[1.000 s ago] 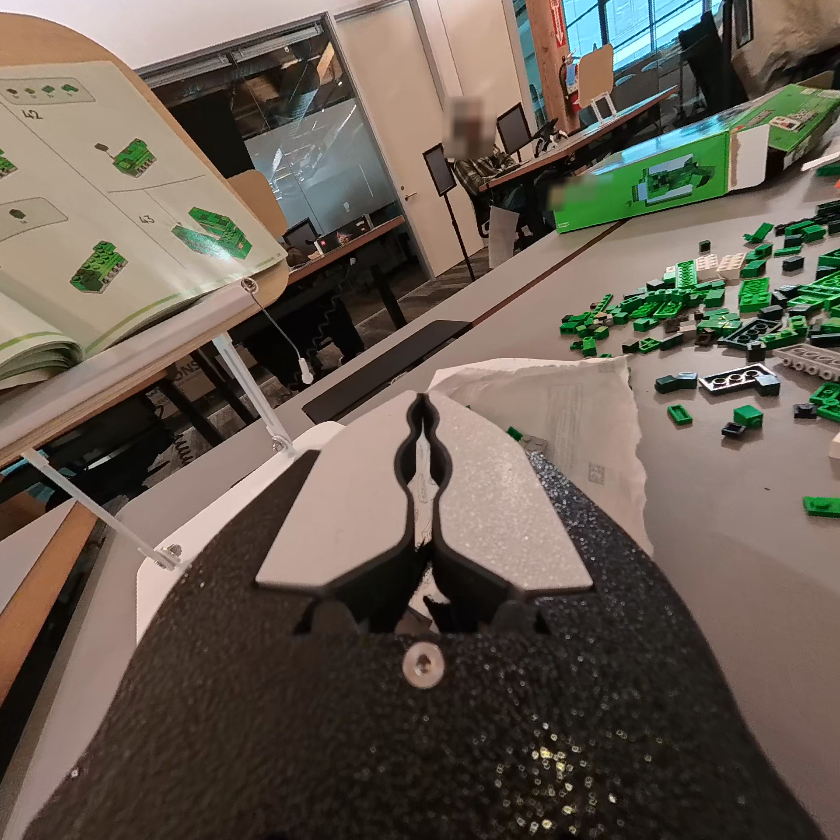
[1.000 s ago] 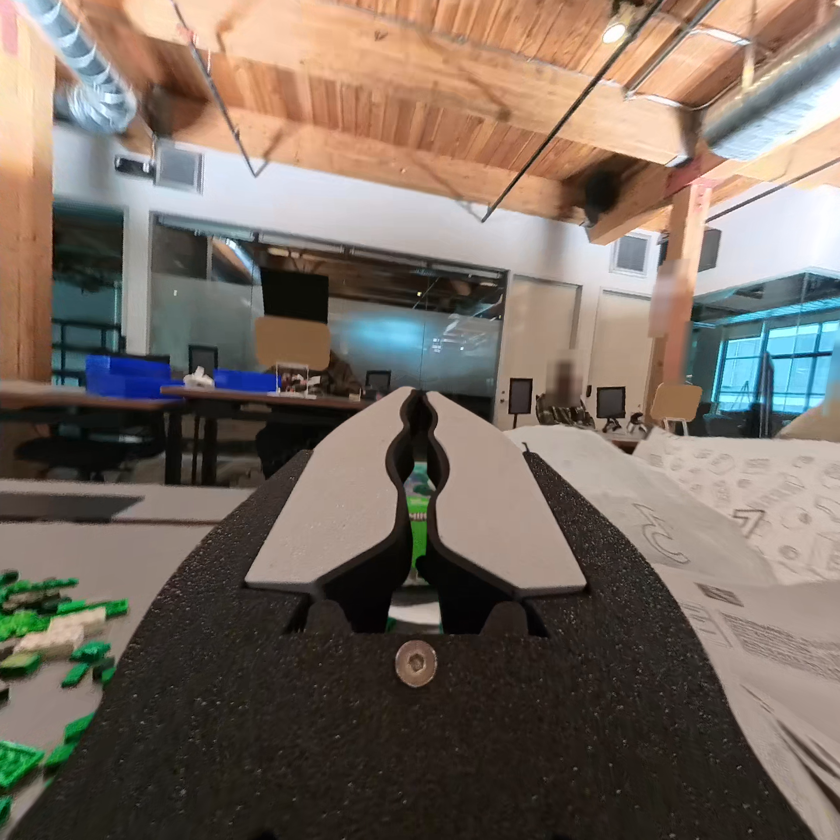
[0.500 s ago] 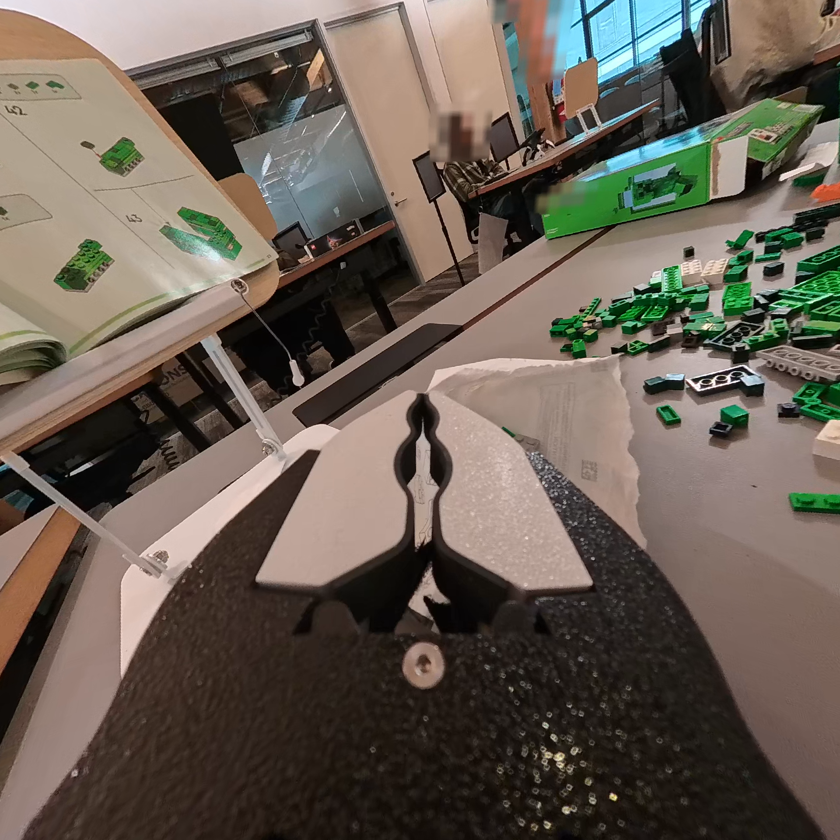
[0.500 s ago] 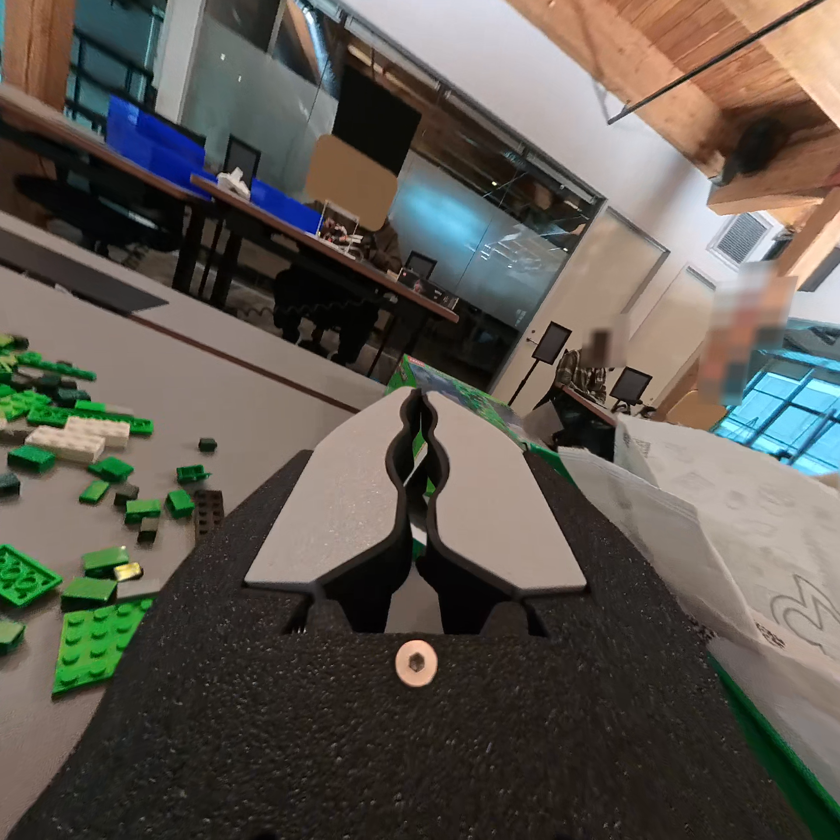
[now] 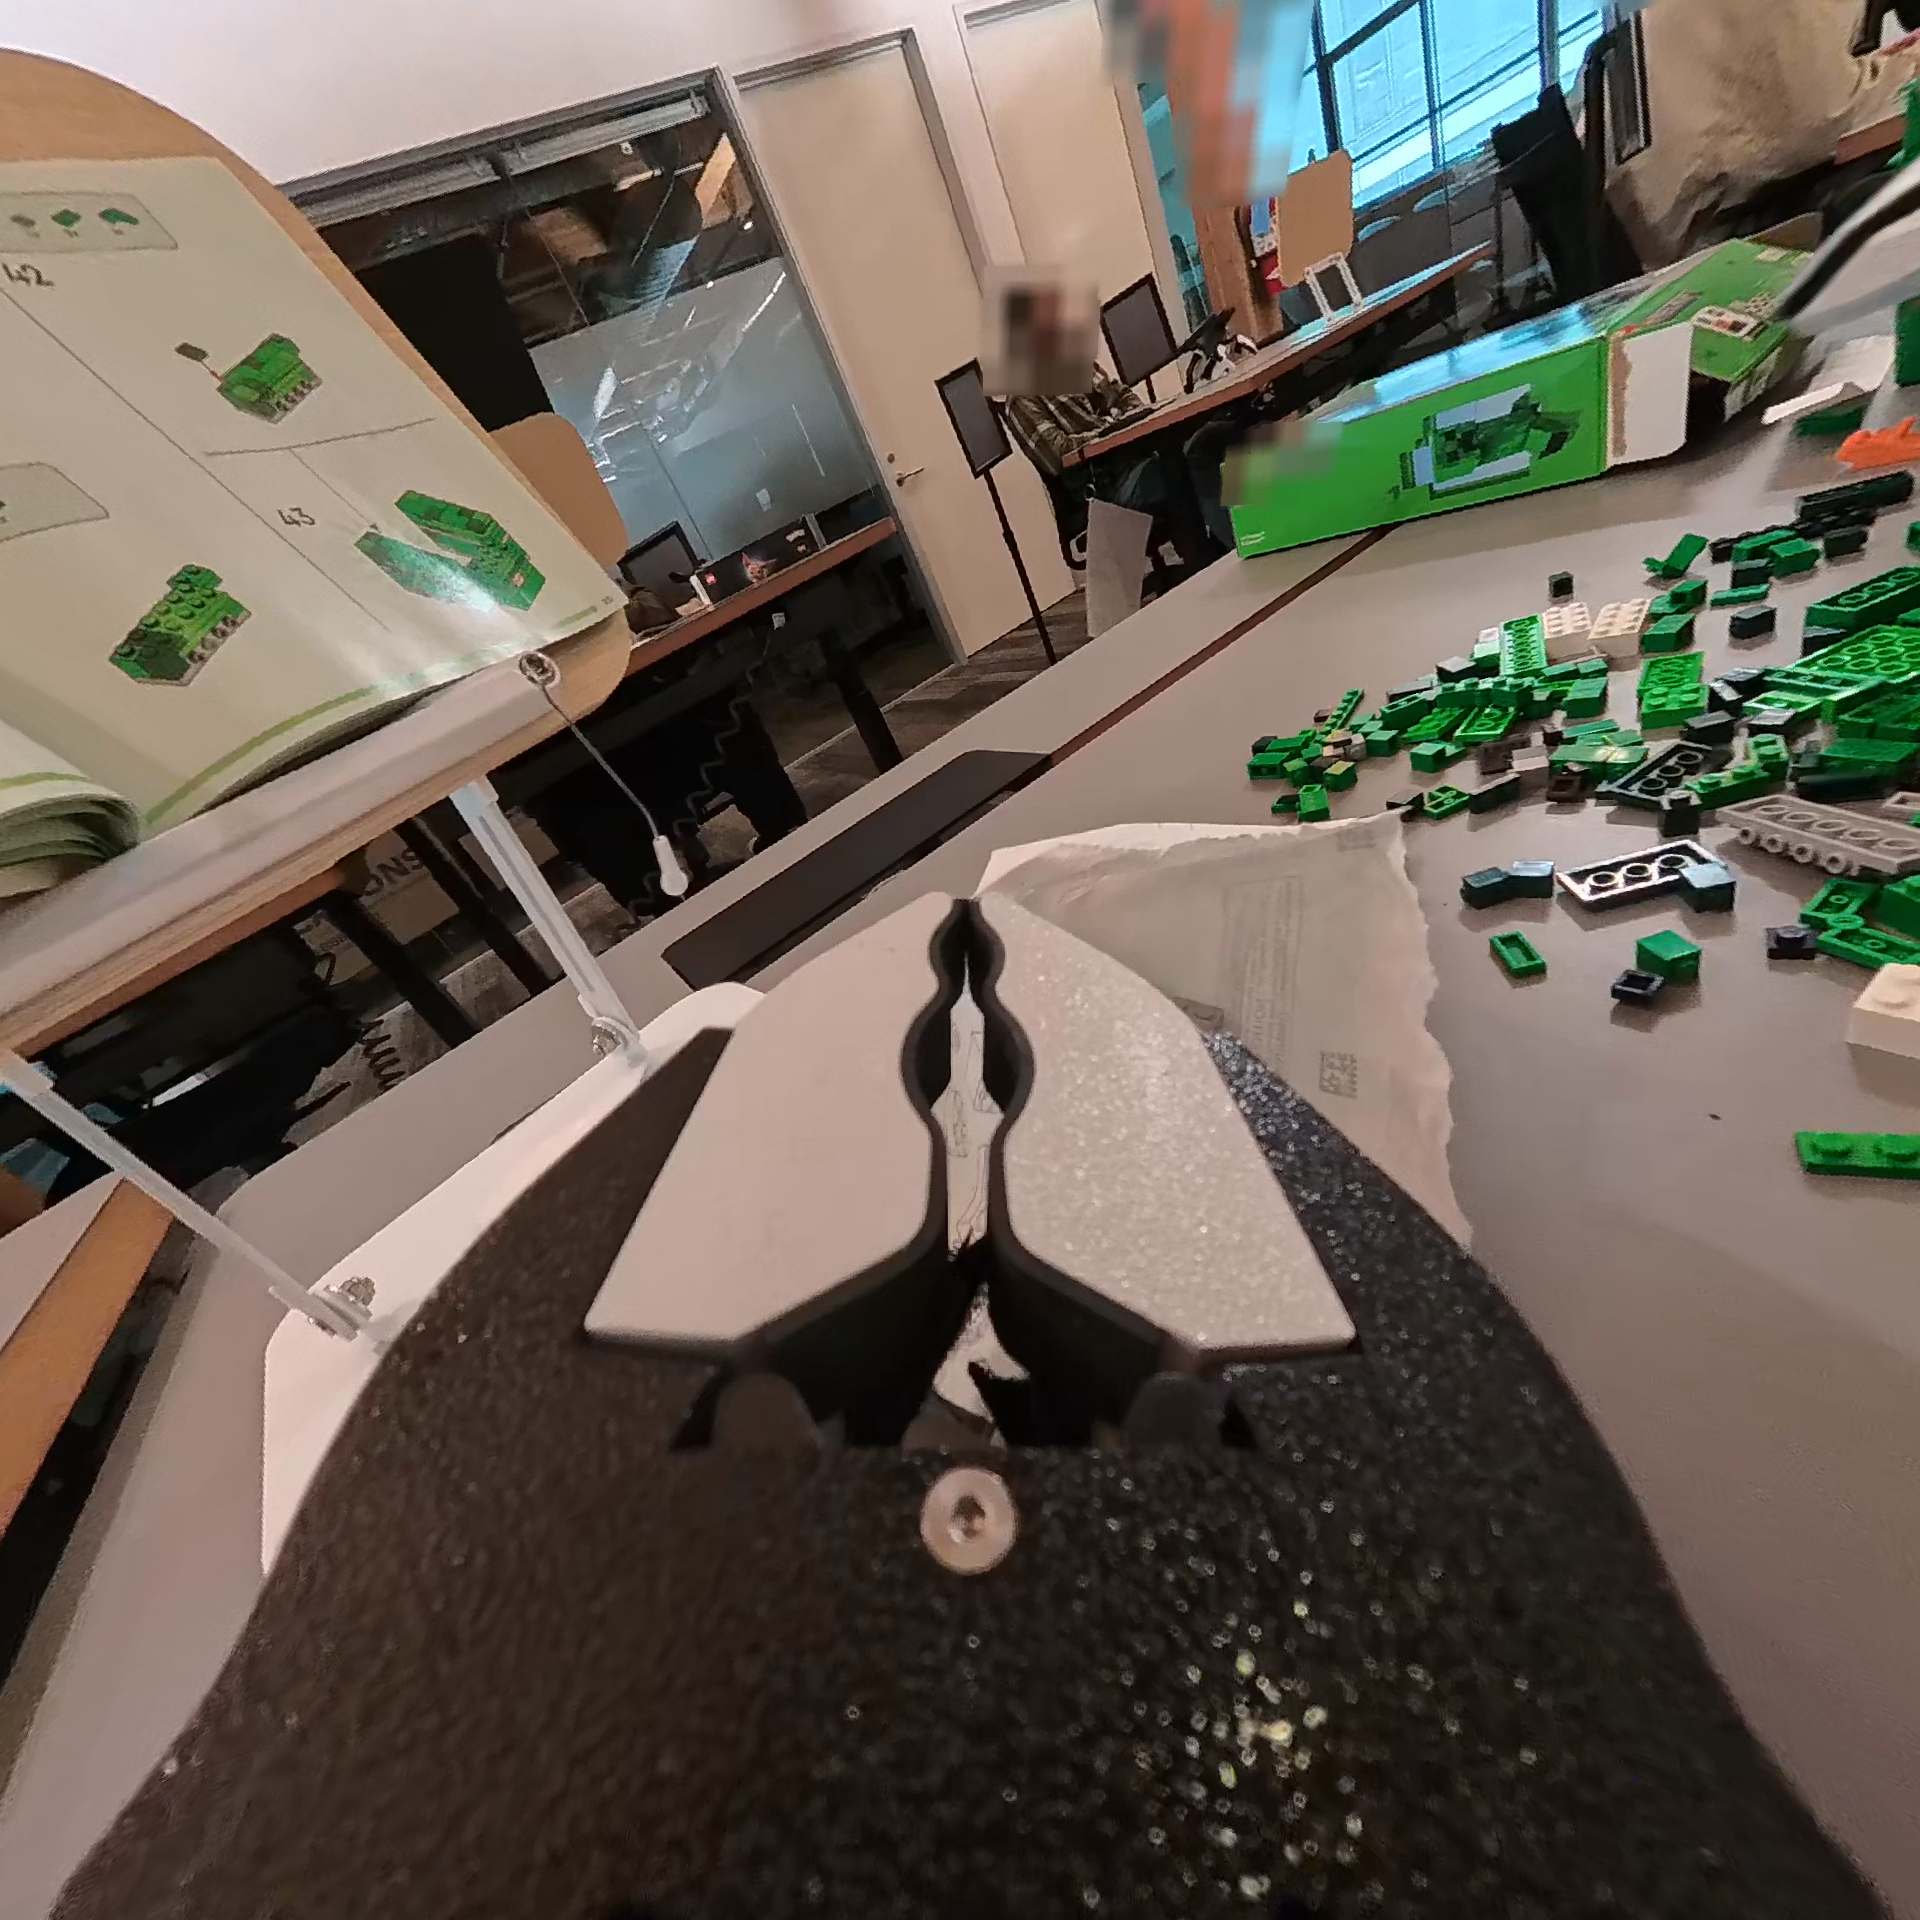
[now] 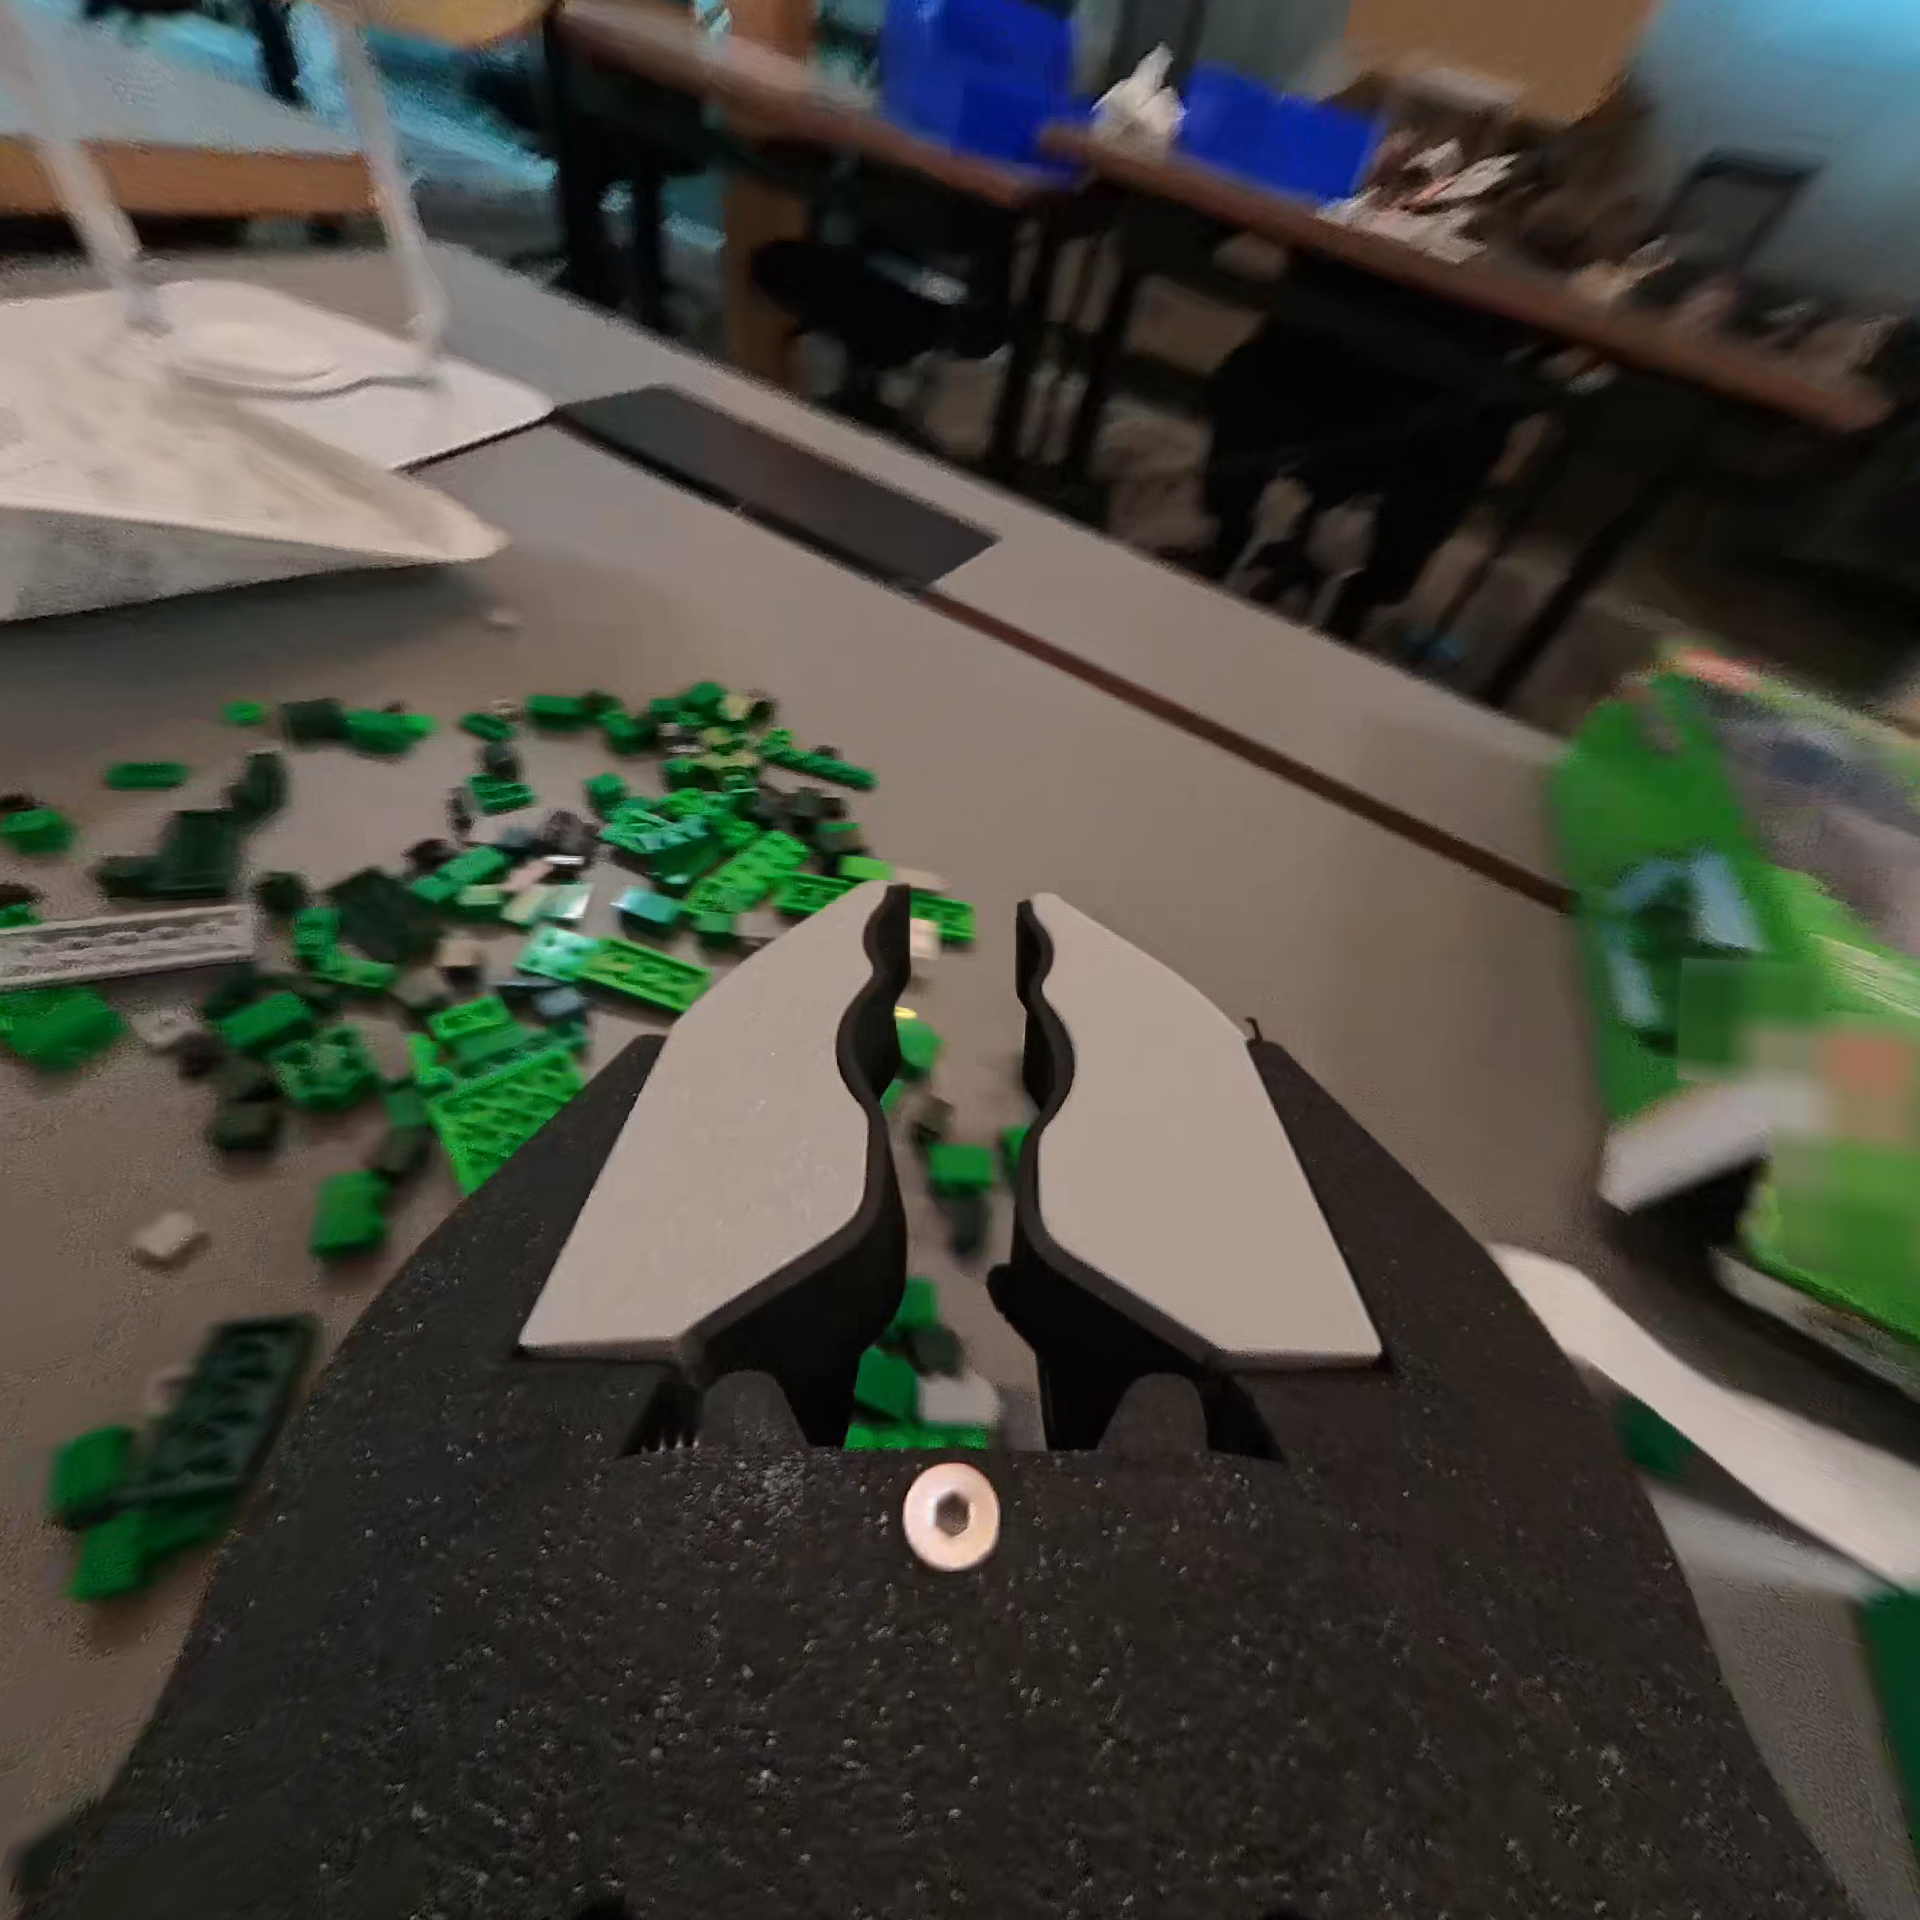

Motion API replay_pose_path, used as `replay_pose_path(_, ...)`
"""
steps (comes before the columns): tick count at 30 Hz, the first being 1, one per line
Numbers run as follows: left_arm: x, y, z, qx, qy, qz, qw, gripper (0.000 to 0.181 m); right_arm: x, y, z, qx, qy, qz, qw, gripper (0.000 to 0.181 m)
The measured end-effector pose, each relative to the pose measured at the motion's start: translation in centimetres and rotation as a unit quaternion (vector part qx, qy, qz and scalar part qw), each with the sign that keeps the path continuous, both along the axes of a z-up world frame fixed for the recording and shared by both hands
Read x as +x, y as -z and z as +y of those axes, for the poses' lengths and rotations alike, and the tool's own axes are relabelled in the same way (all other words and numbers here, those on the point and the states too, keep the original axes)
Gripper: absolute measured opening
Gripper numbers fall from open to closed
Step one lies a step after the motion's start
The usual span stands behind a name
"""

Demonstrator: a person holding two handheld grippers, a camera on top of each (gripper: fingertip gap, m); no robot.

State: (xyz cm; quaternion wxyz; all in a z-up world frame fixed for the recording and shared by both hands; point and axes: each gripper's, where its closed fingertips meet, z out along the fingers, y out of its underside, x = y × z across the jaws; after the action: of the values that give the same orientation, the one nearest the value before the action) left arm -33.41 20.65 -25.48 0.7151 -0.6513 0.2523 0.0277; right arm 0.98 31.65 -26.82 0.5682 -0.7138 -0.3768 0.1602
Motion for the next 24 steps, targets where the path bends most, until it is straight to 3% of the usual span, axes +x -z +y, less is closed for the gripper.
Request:
replay_pose_path(4, 0.4, 0.1, -0.1, 0.002, 0.006, 0.019, 1.0, 0.0, -6.6, 2.4, 0.4, -0.129, -0.071, -0.041, 0.988, 0.021)
replay_pose_path(9, 0.6, 0.1, -0.2, 0.002, 0.009, 0.022, 1.0, 0.0, -10.1, 6.4, 0.9, -0.267, -0.084, -0.084, 0.956, 0.029)
replay_pose_path(16, 0.7, 0.1, -0.1, 0.003, 0.011, 0.023, 1.0, 0.0, -10.6, 8.5, 1.3, -0.304, -0.054, -0.148, 0.94, 0.023)
replay_pose_path(19, 0.9, 0.1, -0.2, 0.003, 0.011, 0.032, 0.999, 0.0, -10.8, 8.4, 1.5, -0.286, -0.055, -0.166, 0.942, 0.009)
replay_pose_path(24, 0.9, -0.1, -0.2, -0.009, 0.009, 0.022, 1.0, 0.0, -11.2, 7.3, 1.0, -0.213, -0.081, -0.174, 0.958, 0.008)
